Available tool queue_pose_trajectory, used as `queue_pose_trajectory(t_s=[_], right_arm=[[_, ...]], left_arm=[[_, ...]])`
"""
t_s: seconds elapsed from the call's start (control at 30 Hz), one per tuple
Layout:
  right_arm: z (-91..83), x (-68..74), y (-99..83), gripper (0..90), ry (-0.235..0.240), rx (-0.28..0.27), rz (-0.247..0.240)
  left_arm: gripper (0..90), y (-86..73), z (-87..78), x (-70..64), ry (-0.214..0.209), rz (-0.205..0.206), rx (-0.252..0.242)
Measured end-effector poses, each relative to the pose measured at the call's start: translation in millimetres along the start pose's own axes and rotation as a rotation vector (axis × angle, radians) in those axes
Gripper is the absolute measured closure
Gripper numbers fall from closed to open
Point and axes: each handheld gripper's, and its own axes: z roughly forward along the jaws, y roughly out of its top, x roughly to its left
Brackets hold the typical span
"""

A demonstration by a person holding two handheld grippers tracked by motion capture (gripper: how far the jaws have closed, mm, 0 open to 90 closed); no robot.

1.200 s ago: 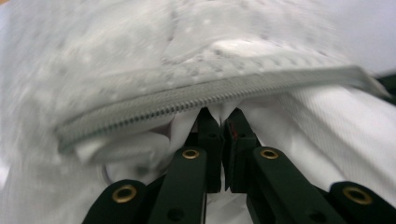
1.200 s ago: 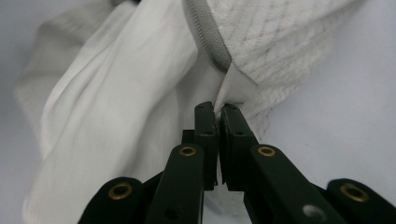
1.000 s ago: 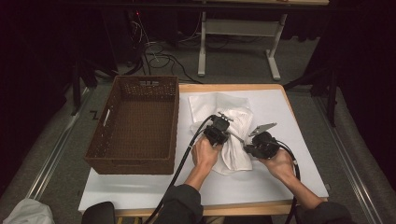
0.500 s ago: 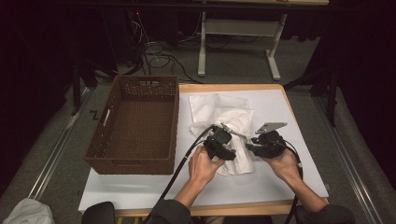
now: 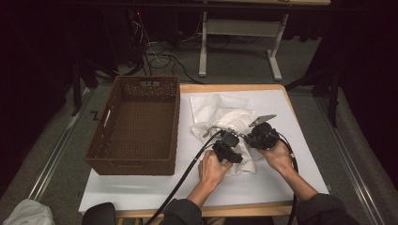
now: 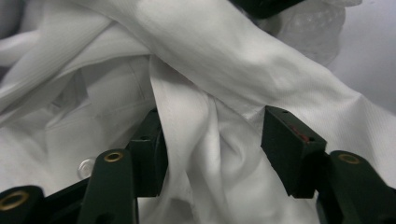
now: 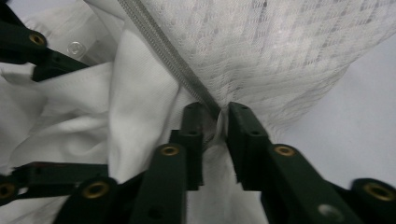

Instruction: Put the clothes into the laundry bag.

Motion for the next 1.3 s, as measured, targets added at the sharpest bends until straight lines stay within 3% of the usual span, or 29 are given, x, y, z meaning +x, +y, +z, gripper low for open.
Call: queue_pose_trajectory(t_s=[0.1,0.23,0.33,0.4,0.57,0.8,0.87,0.93,1.0,1.13,1.3], right_arm=[[-0.9,-3.2,-1.9,86.7,0.009,-0.004,-0.005],[-4.9,-6.7,-5.6,87.6,0.024,-0.01,0.001],[-7.8,-6.8,-7.3,88.0,0.036,-0.018,0.01],[-8.9,-5.8,-7.7,88.1,0.042,-0.021,0.001],[-12.1,-0.8,-10.6,88.4,0.068,-0.014,-0.007],[-22.5,2.4,-15.9,88.5,0.103,-0.029,-0.017],[-22.7,2.0,-18.1,88.5,0.103,-0.023,-0.018],[-19.5,1.6,-21.1,88.5,0.109,-0.013,-0.012],[-15.9,1.0,-23.5,88.5,0.109,-0.006,-0.012],[-14.7,-1.0,-25.0,88.3,0.11,-0.022,0.011],[-15.1,-1.9,-25.2,88.1,0.095,-0.035,0.007]], left_arm=[[50.7,-0.1,8.8,-2.6,0.019,0.014,0.014],[73.8,0.7,11.9,-1.7,0.052,0.043,0.009],[86.4,2.2,11.9,4.2,0.035,0.017,0.003],[87.9,3.3,10.9,7.3,0.033,0.01,-0.011],[88.5,14.8,-0.2,17.9,0.02,-0.03,-0.09],[88.5,35.3,1.7,28.5,0.057,-0.061,-0.159],[88.3,37.8,10.7,31.2,0.08,-0.067,-0.154],[87.7,40.3,18.8,27.6,0.142,0.002,-0.118],[86.6,42.1,18.9,23.3,0.163,0.034,-0.109],[73.0,38.7,11.9,21.3,0.122,0.037,-0.086],[55.4,25.1,-10.0,20.2,0.095,0.039,-0.07]])
